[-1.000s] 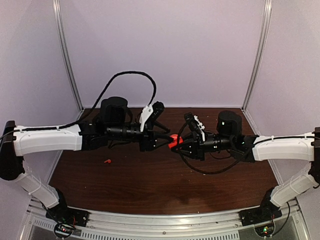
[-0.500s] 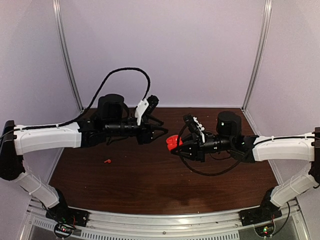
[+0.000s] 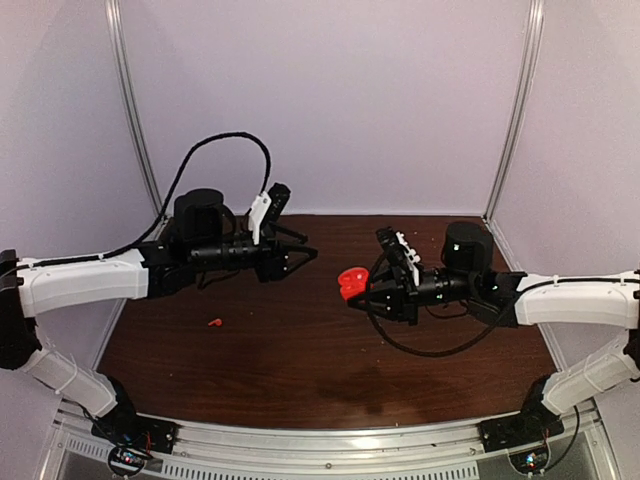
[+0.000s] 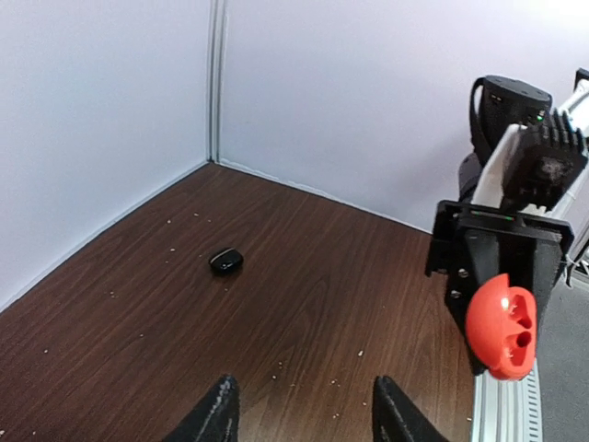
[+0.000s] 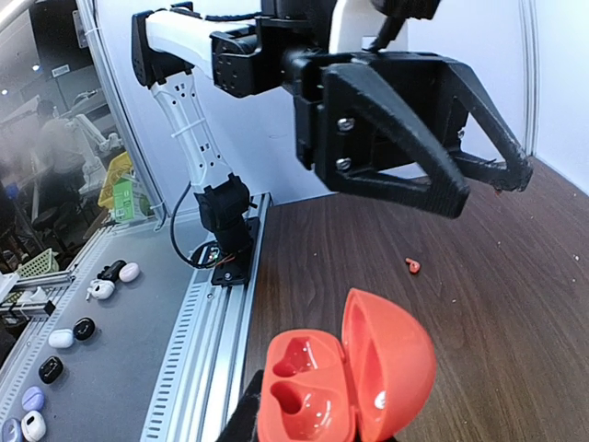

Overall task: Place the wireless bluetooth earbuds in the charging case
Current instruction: Open the charging case, then move the right earbud to the center of the board.

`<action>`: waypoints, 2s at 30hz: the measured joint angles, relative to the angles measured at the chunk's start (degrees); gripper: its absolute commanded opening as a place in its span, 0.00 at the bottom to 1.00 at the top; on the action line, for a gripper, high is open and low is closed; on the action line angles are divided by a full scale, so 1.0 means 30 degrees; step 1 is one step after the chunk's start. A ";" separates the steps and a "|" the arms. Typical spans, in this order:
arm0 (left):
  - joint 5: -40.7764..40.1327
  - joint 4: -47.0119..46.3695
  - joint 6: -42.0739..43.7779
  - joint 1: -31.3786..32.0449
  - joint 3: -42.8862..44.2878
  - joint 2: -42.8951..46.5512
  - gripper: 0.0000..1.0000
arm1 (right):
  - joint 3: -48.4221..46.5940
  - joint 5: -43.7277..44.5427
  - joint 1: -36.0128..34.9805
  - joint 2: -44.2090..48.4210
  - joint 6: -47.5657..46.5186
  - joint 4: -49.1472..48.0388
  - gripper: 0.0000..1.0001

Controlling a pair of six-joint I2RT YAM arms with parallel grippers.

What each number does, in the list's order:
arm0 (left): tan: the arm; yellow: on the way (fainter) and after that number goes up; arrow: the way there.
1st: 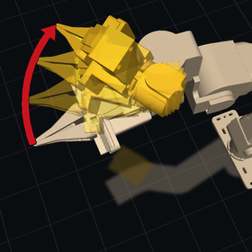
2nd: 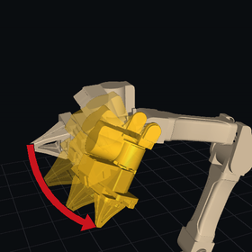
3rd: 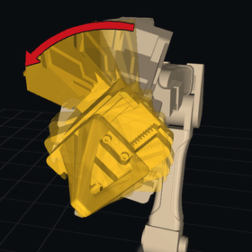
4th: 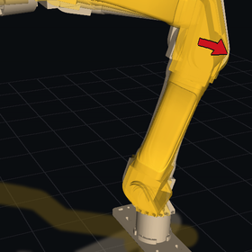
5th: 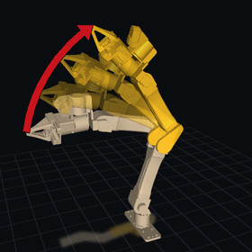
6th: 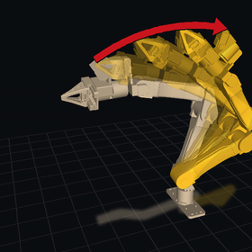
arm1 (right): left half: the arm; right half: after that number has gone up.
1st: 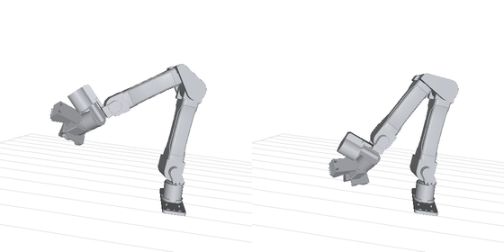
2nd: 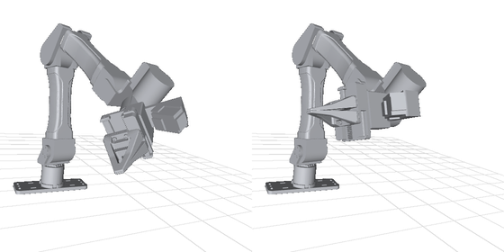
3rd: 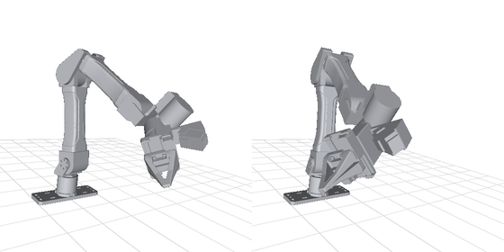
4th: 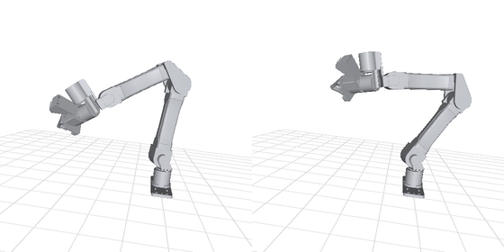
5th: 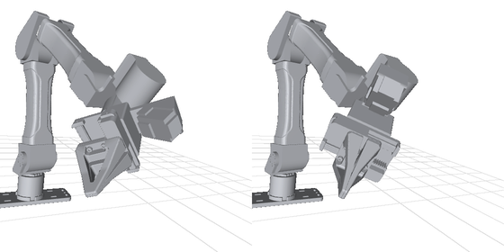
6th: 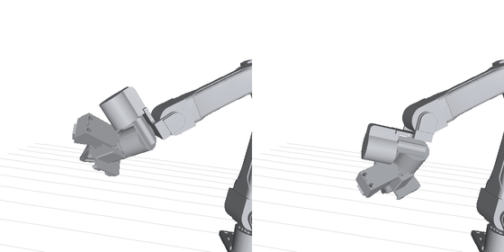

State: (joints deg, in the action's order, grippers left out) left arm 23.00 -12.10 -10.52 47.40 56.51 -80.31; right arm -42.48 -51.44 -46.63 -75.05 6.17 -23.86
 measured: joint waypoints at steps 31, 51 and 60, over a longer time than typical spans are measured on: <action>-0.5676 0.7286 -0.2820 -1.7041 0.4962 -0.8138 0.56 | 0.0138 -0.0117 -0.0350 0.1202 -0.2484 0.1333 0.04; -0.7096 0.9049 -0.1559 -1.7646 1.3573 -1.6094 0.48 | 0.0138 0.0102 -0.0379 0.1115 -0.2419 0.1464 0.04; -0.6754 0.9085 -0.1319 -1.7646 1.3580 -1.6895 0.39 | 0.0138 0.0233 -0.0379 0.1115 -0.2353 0.1472 0.04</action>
State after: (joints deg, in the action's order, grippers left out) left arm 2.74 15.16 -14.48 -5.54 97.25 -131.00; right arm -42.06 -50.74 -47.77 -71.70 -0.89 -19.44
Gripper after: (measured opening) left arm 0.417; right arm 0.207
